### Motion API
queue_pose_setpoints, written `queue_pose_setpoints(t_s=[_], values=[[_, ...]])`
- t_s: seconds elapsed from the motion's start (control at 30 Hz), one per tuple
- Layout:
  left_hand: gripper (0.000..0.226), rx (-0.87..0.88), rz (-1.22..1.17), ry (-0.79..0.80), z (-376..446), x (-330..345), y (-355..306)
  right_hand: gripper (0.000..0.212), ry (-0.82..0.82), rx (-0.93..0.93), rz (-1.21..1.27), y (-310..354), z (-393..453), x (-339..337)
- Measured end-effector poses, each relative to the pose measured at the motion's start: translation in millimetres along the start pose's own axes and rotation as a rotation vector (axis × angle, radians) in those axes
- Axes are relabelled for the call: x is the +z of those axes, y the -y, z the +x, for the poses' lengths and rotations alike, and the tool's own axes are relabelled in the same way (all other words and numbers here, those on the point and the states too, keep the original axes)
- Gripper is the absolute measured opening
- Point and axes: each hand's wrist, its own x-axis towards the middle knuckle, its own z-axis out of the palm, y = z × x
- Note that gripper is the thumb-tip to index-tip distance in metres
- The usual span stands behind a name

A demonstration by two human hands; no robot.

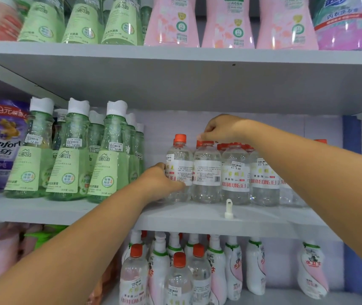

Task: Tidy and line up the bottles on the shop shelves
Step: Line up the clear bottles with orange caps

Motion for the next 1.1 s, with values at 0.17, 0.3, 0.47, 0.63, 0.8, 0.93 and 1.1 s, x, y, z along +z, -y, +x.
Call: queue_pose_setpoints(t_s=[0.17,0.3,0.47,0.63,0.8,0.93,1.1], values=[[0.054,0.004,-0.007,-0.026,0,0,0,0.031,-0.025,-0.01,0.04,-4,1,5],[0.055,0.002,-0.008,-0.019,0,0,1,0.026,0.036,-0.035,0.049,-3,-3,-2],[0.057,0.001,-0.022,-0.02,-1,-1,1,0.029,-0.005,-0.012,0.071,-4,-2,7],[0.056,0.002,-0.01,-0.019,1,-1,4,0.021,-0.005,-0.018,0.096,-4,-1,11],[0.055,-0.006,0.002,-0.014,3,0,5,0.019,0.014,-0.024,0.069,-2,-2,9],[0.063,-0.015,0.0,-0.017,4,0,6,0.018,0.017,-0.024,0.055,0,-3,9],[0.08,-0.053,-0.031,-0.026,5,0,6,0.021,0.012,-0.025,0.044,1,-5,11]])
